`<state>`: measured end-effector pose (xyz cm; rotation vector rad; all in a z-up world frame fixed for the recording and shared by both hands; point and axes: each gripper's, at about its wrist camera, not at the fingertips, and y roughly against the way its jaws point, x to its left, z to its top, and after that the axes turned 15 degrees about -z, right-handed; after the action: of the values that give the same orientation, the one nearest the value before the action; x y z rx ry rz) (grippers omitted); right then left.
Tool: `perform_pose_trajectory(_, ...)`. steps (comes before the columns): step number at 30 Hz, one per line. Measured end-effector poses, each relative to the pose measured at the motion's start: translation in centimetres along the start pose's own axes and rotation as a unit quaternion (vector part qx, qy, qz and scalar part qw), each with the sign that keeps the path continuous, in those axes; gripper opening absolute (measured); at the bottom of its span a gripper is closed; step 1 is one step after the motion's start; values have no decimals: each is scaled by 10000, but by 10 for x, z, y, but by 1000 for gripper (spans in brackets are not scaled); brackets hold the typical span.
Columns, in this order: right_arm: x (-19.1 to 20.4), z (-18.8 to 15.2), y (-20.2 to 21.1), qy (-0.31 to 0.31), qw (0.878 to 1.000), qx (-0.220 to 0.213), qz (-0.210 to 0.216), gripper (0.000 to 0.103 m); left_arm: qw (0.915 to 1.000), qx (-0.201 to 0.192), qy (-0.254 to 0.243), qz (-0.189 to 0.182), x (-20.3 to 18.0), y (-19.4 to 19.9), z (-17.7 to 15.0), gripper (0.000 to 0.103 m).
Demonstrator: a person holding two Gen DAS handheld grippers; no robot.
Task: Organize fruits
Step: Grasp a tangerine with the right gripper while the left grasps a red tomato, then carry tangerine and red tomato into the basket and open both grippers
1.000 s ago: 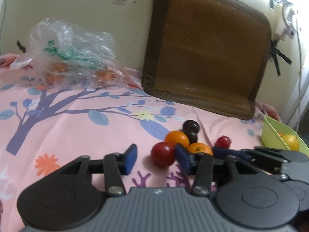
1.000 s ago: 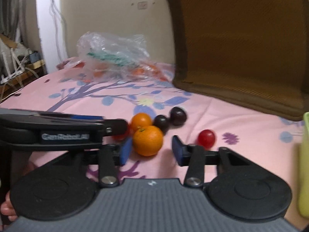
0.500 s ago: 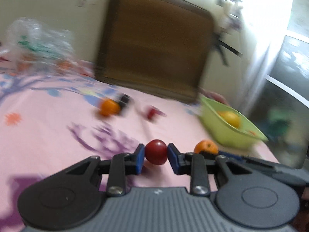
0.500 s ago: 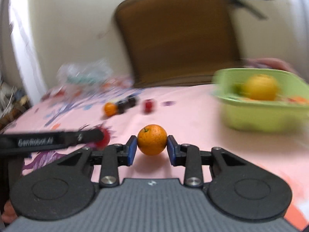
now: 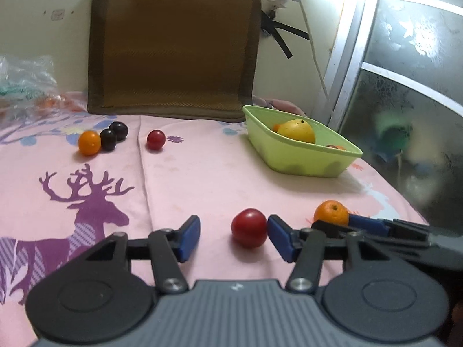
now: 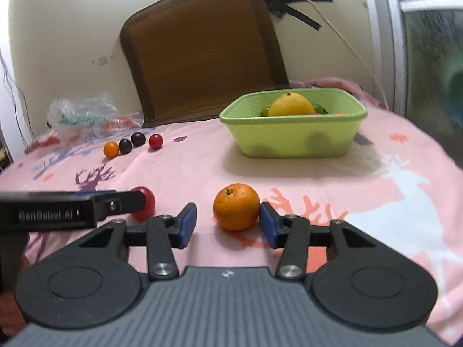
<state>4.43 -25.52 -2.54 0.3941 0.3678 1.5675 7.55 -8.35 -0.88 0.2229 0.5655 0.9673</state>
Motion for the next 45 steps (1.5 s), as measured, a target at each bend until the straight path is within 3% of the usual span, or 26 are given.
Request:
perform_pose_trajectory(11,-6,0,-1,-131,9999,67,-10,55,9995,213,-213,77,-9,-14,4,55)
perform_pose_trajectory(17,-5,-2,4,-195,9991,-82,-377,54,9985,313,-416,152,-17,-19,4,54)
perform_pose_trajectory(21,-5,-1,0,-186,9989,47,-417,53,9980,369,-485,170,-20,-24,6,50)
perform_pose_trajectory(23,-5,-1,-1,-173,9990,65,-419,53,9978,380,-532,130,-21,-26,6,42)
perform_pose_trajectory(25,-4,-1,-1,-122,9990,64,-418,48,9971,412,-633,46,-24,-26,4,35)
perform_pose_trajectory(26,-3,-1,-1,-55,9992,63,-399,39,9965,428,-722,12,-26,-26,3,28)
perform_pose_trajectory(29,2,-2,1,99,9990,-5,-437,37,9953,432,-868,-40,-31,-24,1,28)
perform_pose_trajectory(35,-6,0,5,-194,9991,-139,-354,37,9969,268,-679,-296,-25,-19,4,28)
perform_pose_trajectory(39,-18,12,7,-415,9978,-435,-289,37,9970,133,-609,-463,-23,-25,25,28)
perform_pose_trajectory(45,-53,66,-15,-682,9905,-1028,-610,38,9961,14,-633,-608,-31,-67,87,29)
